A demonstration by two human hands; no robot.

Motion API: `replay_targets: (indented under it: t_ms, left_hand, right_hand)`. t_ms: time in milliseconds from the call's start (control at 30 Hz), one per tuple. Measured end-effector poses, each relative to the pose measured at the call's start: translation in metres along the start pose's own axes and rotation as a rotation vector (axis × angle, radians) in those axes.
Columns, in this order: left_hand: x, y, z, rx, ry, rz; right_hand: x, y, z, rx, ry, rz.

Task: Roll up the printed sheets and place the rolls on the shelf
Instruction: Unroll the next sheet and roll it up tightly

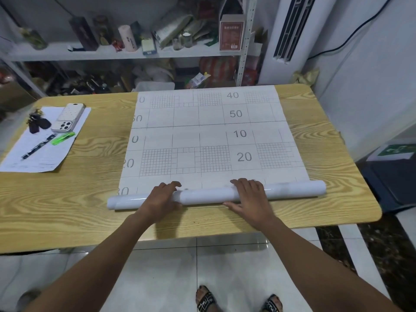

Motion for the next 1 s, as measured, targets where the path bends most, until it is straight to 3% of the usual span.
replay_targets:
  t_ms: [167, 333, 567, 1000]
  left_hand:
    - [-0.0054, 0.0054, -0.0023, -0.024, 0.077, 0.001]
    - [-0.0032, 0.0001, 0.0006, -0.09, 0.176, 0.148]
    - [-0.0052, 0.0007, -0.0039, -0.098, 0.237, 0.207]
    - [-0.0022, -0.0033, -0.0061, -0.077, 0.188, 0.121]
  right_hand:
    - [-0.0009, 0.0044, -0.0005, 0.072, 0.046, -0.02]
    - [-0.0009, 0.0052, -0.0017, 0.055, 0.062, -0.038]
    - [0.0016, 0.0062, -0.0033, 0.018, 0.05, -0.026]
    - [0.0056, 0.0035, -0.0062, 0.036, 0.029, -0.032]
Point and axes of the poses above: each hand's wrist, its own y-axis towards the middle knuckle, its own z-axis out of the palm, x = y × z, the point moved 5 cm from there along y, towards the middle knuckle, and after that the axes turned 5 degrees about z, right-handed, at the moved point
